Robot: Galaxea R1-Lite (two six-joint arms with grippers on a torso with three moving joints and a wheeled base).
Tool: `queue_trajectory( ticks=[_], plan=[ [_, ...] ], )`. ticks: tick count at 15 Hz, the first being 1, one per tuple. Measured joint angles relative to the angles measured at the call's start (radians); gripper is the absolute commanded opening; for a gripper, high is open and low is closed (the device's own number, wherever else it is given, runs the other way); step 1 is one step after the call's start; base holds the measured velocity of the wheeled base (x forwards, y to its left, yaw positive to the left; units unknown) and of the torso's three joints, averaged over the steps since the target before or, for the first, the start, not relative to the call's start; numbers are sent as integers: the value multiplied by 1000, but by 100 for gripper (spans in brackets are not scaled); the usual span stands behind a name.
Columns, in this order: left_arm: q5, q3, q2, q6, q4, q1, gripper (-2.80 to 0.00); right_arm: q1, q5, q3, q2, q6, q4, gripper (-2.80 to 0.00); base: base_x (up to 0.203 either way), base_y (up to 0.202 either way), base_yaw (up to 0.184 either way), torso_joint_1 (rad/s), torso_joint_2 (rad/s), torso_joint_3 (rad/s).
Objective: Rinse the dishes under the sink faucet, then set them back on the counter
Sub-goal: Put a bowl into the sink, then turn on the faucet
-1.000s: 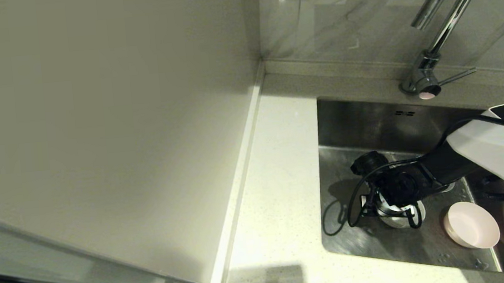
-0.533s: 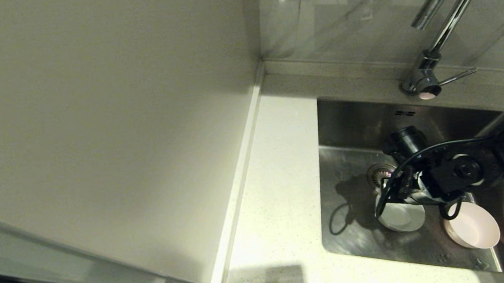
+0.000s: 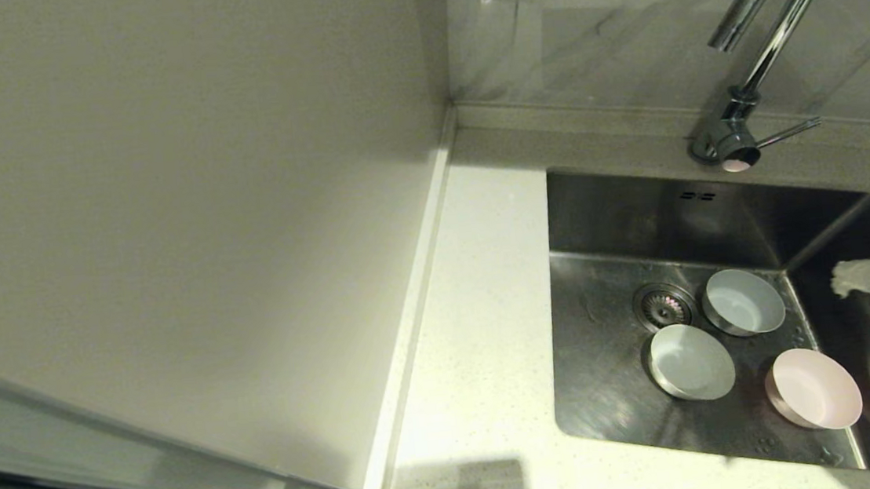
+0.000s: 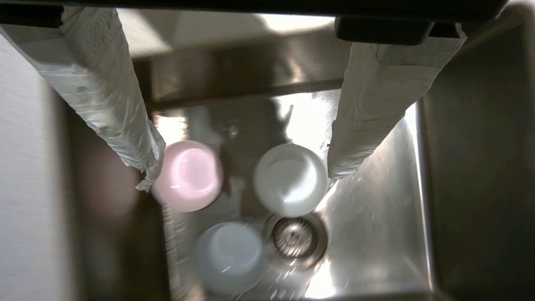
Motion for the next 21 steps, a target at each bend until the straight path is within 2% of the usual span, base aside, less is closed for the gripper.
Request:
queue_trajectory(
  ticks=[1,5,13,17,21],
  plan=[
    [1,0,0,0,0,0,-280,-12,-7,-12,-88,-7,47,-280,0,0,0,0,0,0],
    [0,0,0,0,0,0,-280,-76,-19,-120,-319,-40,251,-280,0,0,0,0,0,0],
    [0,0,0,0,0,0,-280,-177,-17,-430,-349,-70,254,-280,0,0,0,0,0,0],
    [0,0,0,1,0,0,-280,-227,-15,-586,-355,-145,247,-280,0,0,0,0,0,0],
    [0,0,0,0,0,0,-280,-239,-3,-613,-359,-234,212,-280,0,0,0,0,0,0]
  ],
)
